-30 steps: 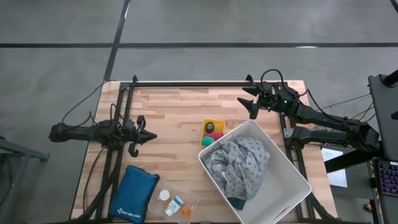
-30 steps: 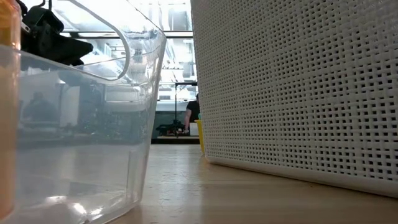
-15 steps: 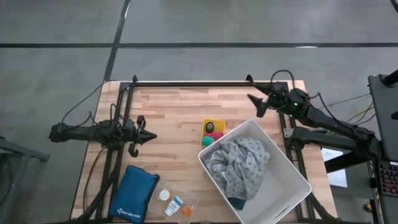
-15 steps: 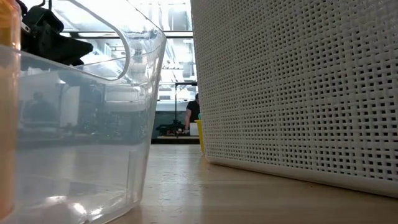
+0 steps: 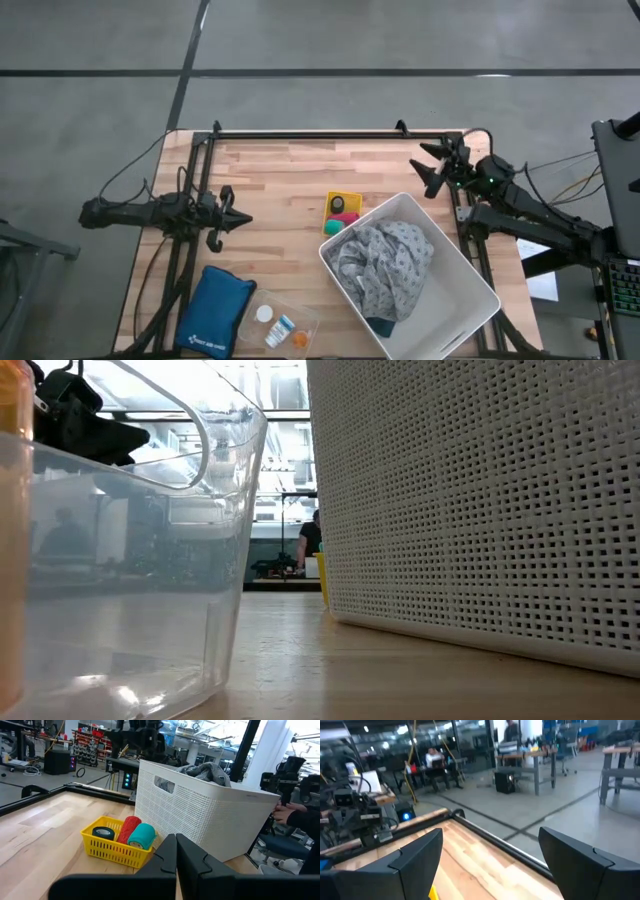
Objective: Pick & place medical supplies in basket/bin
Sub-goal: Return to Home Position
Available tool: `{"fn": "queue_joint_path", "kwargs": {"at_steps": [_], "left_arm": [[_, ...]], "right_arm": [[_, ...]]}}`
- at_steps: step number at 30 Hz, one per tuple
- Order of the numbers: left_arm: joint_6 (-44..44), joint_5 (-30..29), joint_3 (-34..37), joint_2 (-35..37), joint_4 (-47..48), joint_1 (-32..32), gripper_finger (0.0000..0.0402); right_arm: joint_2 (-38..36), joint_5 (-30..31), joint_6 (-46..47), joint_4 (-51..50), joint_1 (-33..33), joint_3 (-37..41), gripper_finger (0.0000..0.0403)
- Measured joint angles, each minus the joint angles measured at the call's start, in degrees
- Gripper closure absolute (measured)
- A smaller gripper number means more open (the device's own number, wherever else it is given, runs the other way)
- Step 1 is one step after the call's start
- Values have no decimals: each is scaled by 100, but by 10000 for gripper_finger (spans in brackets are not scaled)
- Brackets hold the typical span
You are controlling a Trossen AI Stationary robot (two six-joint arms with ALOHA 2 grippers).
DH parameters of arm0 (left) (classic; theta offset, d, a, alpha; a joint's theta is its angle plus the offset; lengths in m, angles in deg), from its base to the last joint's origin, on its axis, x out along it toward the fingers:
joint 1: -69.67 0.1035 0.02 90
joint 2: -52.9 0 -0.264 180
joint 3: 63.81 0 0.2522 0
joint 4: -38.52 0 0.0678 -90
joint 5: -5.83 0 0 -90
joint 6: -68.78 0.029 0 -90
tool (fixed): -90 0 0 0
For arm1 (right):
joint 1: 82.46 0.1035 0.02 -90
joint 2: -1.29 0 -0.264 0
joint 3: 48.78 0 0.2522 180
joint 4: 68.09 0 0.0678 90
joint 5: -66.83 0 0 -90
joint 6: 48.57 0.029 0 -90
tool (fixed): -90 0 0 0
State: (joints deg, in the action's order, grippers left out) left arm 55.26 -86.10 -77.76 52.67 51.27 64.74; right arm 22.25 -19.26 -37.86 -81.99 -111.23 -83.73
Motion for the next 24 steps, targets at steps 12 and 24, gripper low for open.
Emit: {"fn": "queue_joint_path", "kwargs": {"at_steps": [12, 24], "left_arm": [[2, 0, 0, 0, 1, 1, 400], [2, 2, 0, -36, 1, 4, 400]], "right_arm": [[-1817, 17, 191, 1322, 0, 1613, 78], [-2050, 78, 552, 1192, 0, 2070, 78]]}}
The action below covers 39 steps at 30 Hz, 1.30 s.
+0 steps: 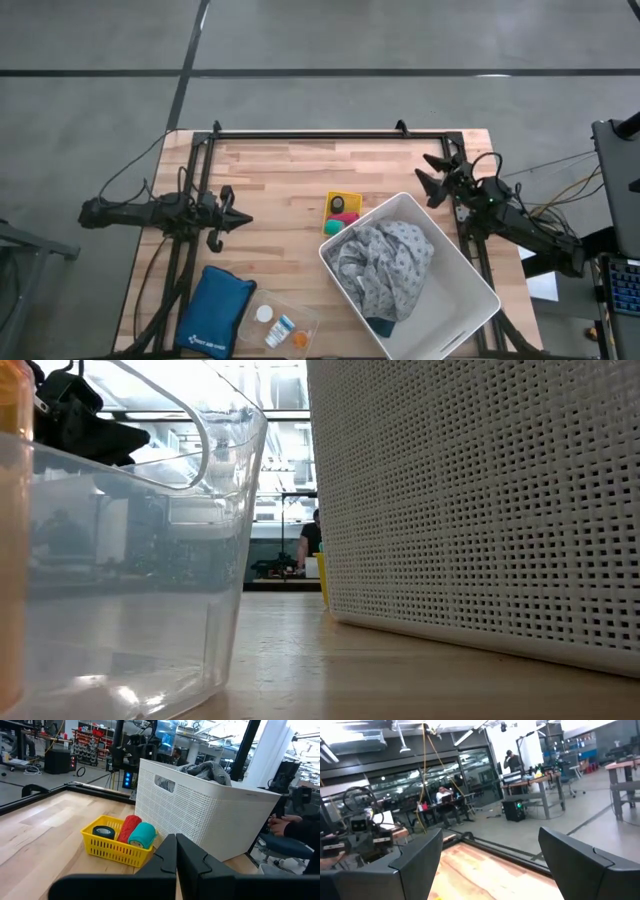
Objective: Pick & place medical supplies in basket/bin
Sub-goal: Return to Home Position
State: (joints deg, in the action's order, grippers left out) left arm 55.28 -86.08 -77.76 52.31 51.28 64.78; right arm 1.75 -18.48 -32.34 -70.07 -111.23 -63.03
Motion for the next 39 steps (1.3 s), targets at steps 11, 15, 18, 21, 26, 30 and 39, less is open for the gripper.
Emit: {"fn": "queue_joint_path", "kwargs": {"at_steps": [11, 15, 18, 21, 26, 30, 39], "left_arm": [[2, 0, 0, -1, 0, -2, 400], [2, 0, 0, -1, 0, -4, 400], [2, 0, 0, -1, 0, -4, 400], [2, 0, 0, -1, 0, -4, 400], [2, 0, 0, -1, 0, -4, 400], [2, 0, 0, -1, 0, -4, 400], [2, 0, 0, -1, 0, -4, 400]], "right_arm": [[81, -592, 419, -1141, 2, -13, 78], [130, -807, 196, -1118, 2, -13, 78], [160, -813, 5, -1118, 2, -13, 78], [163, -813, -70, -1115, 2, -13, 78], [163, -813, -35, -1113, 2, -13, 78], [163, -813, -35, -1113, 2, -13, 78], [163, -811, -35, -1111, 2, -13, 78]]}}
